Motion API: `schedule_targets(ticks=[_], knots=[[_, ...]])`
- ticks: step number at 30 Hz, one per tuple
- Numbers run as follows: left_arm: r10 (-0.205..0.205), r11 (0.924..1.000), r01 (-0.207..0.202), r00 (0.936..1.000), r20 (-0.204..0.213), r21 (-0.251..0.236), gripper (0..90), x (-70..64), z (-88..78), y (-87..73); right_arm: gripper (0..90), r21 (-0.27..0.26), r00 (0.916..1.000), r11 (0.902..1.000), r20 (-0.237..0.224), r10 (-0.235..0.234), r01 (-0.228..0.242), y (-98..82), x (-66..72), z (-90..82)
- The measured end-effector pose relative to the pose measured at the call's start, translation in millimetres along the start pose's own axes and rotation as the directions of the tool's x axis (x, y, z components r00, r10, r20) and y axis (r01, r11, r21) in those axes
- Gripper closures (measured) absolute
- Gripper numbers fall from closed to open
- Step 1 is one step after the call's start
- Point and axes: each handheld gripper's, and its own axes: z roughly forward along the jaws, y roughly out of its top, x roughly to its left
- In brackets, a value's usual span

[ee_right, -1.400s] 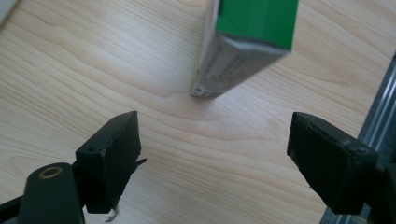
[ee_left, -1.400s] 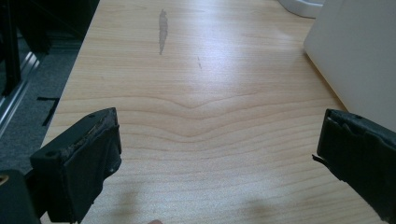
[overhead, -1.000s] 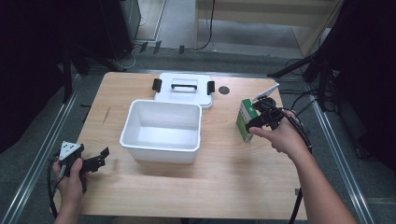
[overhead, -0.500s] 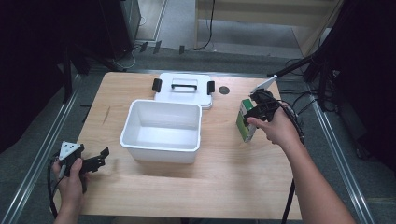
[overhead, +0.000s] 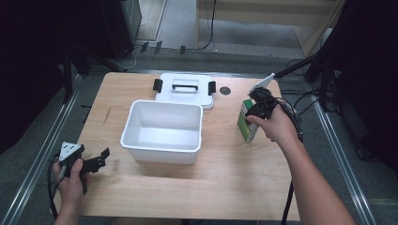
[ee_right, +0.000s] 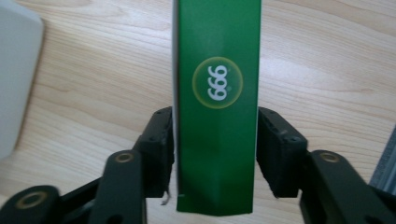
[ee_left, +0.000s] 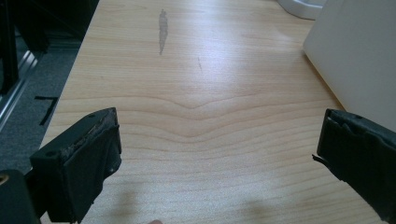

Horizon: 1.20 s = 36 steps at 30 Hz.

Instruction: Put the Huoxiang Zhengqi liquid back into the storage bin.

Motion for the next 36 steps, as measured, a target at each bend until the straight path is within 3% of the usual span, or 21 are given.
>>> schedule_targets(ticks=[4, 5, 12, 24, 31, 34, 35, 36], knots=[[-0.002, 1.0000, 0.002, 1.0000, 0.001, 0.000, 0.2, 0.1, 0.0, 0.0, 56.8, -0.006, 1.0000, 1.0000, 0.008, 0.005, -0.005, 1.6, -0.4, 1.2], [-0.002, 1.0000, 0.002, 1.0000, 0.001, 0.000, 0.2, 0.2, 0.0, 0.0, 61.1, -0.008, 0.9999, 0.9999, 0.009, 0.012, -0.011, 2.1, -0.4, 0.6], [-0.001, 1.0000, 0.001, 1.0000, 0.002, 0.001, 0.3, 0.5, -0.1, 0.0, 64.4, -0.001, 0.9992, 0.9993, 0.019, 0.036, -0.036, 2.0, 0.9, -0.3], [-0.002, 1.0000, 0.002, 1.0000, 0.002, 0.001, 0.2, 0.6, 0.0, 0.0, 65.5, -0.022, 0.9998, 0.9997, 0.016, -0.012, 0.012, -1.6, 3.8, -16.1], [-0.002, 1.0000, 0.002, 1.0000, 0.001, 0.001, 0.2, 0.5, 0.1, 0.0, 65.5, -0.062, 0.9951, 0.9932, -0.001, -0.099, 0.099, -5.9, 10.8, -36.3], [-0.001, 1.0000, 0.001, 1.0000, 0.000, 0.003, 0.2, 0.4, 0.0, 0.1, 65.5, -0.096, 0.9826, 0.9781, -0.004, -0.186, 0.185, -8.5, 16.7, -43.3], [-0.002, 1.0000, 0.002, 1.0000, 0.000, 0.002, 0.2, 0.3, 0.0, 0.1, 65.4, -0.119, 0.9707, 0.9635, 0.013, -0.240, 0.240, -10.3, 21.9, -47.5], [-0.001, 1.0000, 0.001, 1.0000, 0.000, 0.002, 0.2, 0.4, 0.0, 0.1, 65.4, -0.119, 0.9707, 0.9635, 0.013, -0.240, 0.240, -10.3, 21.9, -47.5]])
